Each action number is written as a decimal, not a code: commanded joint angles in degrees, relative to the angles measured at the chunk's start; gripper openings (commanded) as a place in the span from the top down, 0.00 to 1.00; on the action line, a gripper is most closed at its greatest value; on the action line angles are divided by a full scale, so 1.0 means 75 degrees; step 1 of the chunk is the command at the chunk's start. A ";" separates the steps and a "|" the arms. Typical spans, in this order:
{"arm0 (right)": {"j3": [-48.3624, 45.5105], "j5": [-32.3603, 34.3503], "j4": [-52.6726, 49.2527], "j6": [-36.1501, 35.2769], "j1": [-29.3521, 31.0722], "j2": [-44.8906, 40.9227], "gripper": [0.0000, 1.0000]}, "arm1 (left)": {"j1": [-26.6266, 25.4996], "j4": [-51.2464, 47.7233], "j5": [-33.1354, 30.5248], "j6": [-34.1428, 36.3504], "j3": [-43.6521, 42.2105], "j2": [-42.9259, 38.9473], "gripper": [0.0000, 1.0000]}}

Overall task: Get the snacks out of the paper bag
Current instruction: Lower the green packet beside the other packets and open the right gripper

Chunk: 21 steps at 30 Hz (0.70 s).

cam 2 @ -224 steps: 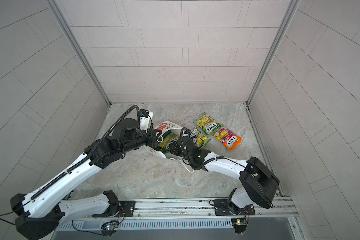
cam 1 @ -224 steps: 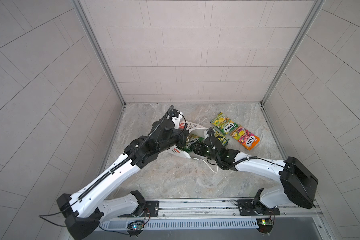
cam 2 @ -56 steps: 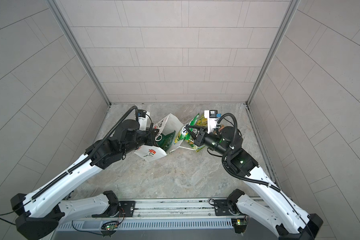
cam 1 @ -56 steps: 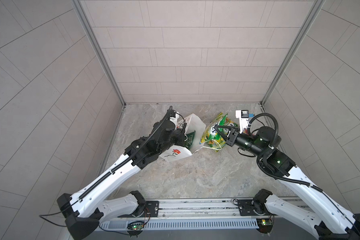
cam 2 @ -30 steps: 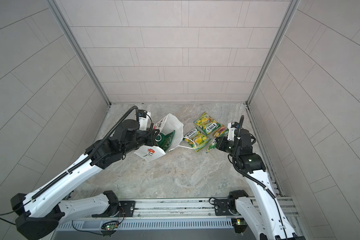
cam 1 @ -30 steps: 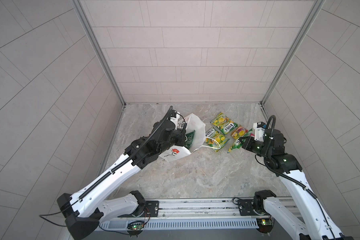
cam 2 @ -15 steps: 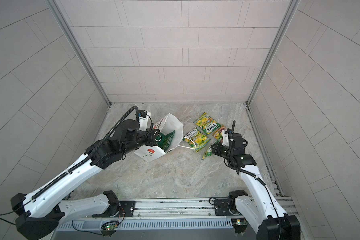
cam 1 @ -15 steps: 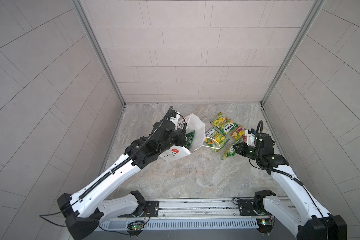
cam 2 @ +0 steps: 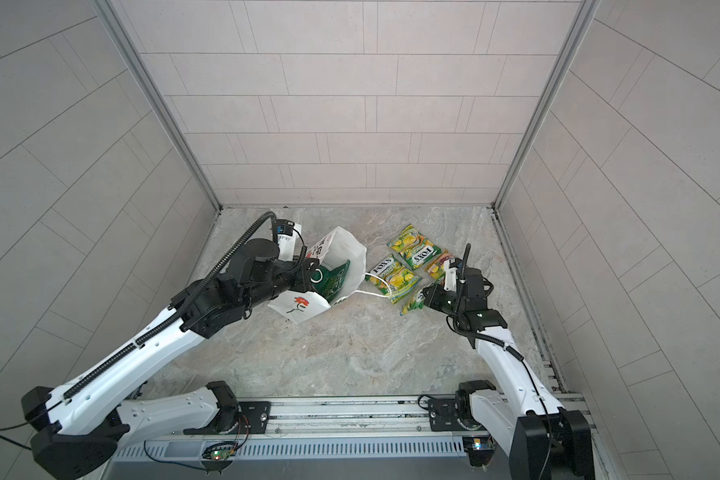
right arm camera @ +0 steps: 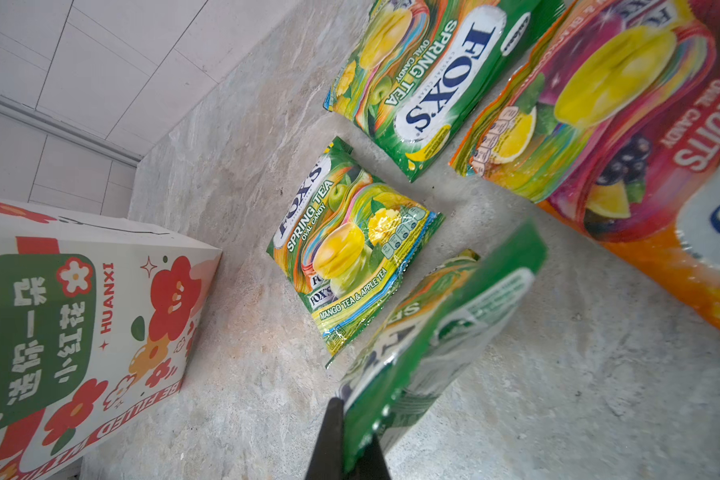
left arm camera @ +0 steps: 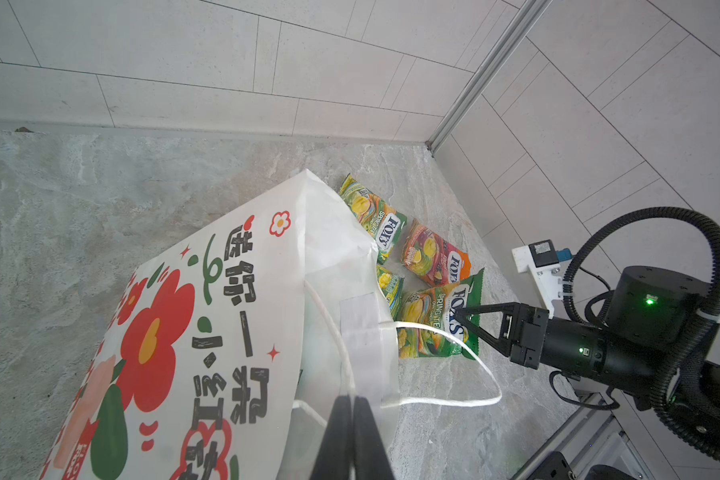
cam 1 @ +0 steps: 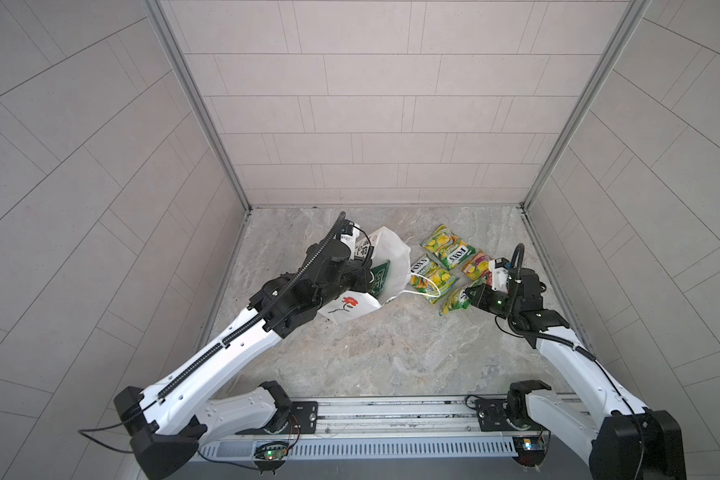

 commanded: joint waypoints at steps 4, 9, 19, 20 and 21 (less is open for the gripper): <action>-0.0064 0.1216 -0.1102 -0.0738 -0.0042 -0.0290 1.00 | -0.0026 0.0126 0.0031 0.0045 -0.0020 -0.0030 1.00; -0.0187 0.1761 -0.1402 -0.0760 -0.0032 -0.0171 1.00 | -0.0026 0.0149 0.0098 0.0045 0.0016 0.0015 1.00; -0.0284 0.2427 -0.1536 -0.0913 -0.0043 0.0106 1.00 | -0.0027 0.0264 0.0359 -0.0008 0.0051 0.0069 1.00; -0.0284 0.2440 -0.1536 -0.0927 -0.0042 0.0143 1.00 | -0.0018 0.0277 0.0403 -0.0012 0.0061 0.0081 1.00; -0.0281 0.2458 -0.1536 -0.0952 -0.0034 0.0178 0.99 | -0.0023 0.0289 0.0422 -0.0025 0.0062 0.0094 1.00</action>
